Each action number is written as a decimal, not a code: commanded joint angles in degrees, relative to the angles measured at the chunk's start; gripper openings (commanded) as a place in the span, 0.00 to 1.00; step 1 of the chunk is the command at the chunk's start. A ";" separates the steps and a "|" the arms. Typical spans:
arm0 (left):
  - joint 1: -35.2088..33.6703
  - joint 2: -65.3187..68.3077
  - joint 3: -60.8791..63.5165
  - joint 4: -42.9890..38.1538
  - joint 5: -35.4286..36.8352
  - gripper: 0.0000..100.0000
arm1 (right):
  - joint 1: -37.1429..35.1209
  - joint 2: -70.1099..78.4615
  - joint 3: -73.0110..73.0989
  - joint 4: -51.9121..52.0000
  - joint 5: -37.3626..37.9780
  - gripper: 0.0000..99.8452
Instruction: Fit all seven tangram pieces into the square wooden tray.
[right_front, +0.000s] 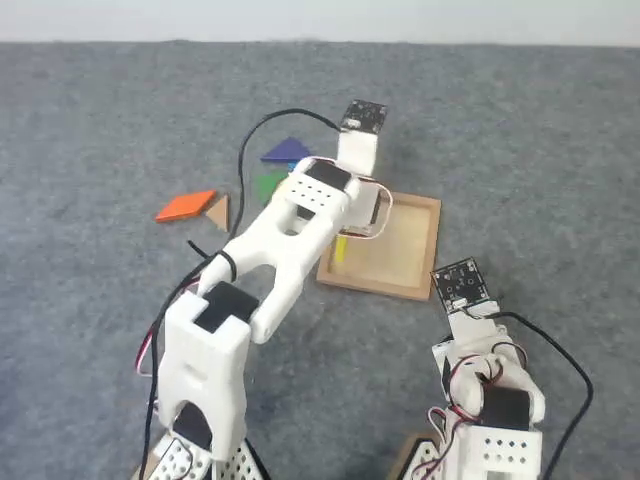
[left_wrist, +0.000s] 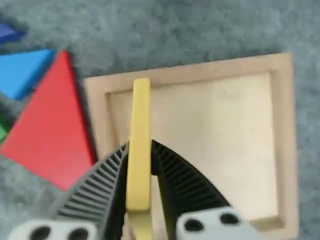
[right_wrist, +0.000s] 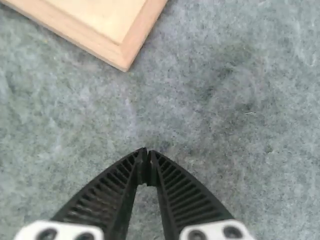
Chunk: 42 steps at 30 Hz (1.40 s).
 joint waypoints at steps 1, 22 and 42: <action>-2.90 -0.62 -1.01 0.44 -0.70 0.06 | -0.22 -0.84 0.97 0.13 0.44 0.01; 1.58 -1.23 -0.84 3.69 -3.25 0.10 | -0.22 -0.84 0.97 0.13 0.44 0.01; 9.76 -7.56 0.22 7.56 -7.12 0.10 | -0.22 -0.84 0.97 0.13 0.44 0.01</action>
